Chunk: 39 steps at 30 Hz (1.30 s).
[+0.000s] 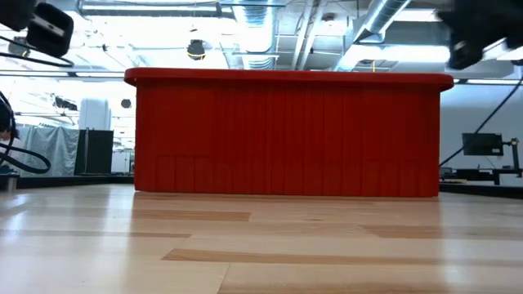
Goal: Pick and place slides into bin
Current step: Return to Home Position
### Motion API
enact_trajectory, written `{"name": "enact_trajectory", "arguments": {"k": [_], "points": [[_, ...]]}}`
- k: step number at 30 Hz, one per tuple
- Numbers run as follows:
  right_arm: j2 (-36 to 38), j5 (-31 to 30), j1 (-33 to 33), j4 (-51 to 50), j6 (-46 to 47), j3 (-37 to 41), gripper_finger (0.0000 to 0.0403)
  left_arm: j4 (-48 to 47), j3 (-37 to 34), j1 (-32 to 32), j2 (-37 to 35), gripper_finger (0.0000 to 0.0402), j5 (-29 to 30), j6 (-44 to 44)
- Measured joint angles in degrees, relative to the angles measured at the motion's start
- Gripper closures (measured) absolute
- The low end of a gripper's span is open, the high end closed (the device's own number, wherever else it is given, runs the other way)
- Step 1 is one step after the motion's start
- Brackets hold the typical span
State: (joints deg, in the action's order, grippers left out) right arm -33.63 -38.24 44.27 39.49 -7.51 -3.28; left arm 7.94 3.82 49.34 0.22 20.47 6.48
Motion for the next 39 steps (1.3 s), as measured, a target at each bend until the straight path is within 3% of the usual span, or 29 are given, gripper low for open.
{"name": "enact_trajectory", "arguments": {"k": [5,11,21,28,32,39], "points": [[-2.95,14.49,-13.79,-0.20,0.03,-0.50,0.0281,-3.41,2.23,-0.04,0.01,0.0299,8.82,-4.43],[7.33,29.90,-22.07,-7.16,-0.11,0.14,0.0281,-4.79,2.86,-0.04,0.01,0.0299,11.70,-10.46],[28.66,37.35,-24.72,-35.34,8.98,0.23,0.0281,-6.04,2.86,-0.04,0.01,0.0299,11.82,-10.65],[33.49,36.89,-22.88,-43.40,9.14,0.23,0.0281,-14.02,2.85,-0.04,0.01,0.0299,11.72,0.96],[33.16,36.79,-22.82,-43.42,9.14,0.23,0.0281,-14.21,1.27,-0.04,0.01,0.0299,8.42,5.29],[33.22,36.76,-22.82,-43.76,9.08,0.23,0.0281,-7.44,-2.14,-0.04,0.01,0.0299,-11.41,6.08]]}}
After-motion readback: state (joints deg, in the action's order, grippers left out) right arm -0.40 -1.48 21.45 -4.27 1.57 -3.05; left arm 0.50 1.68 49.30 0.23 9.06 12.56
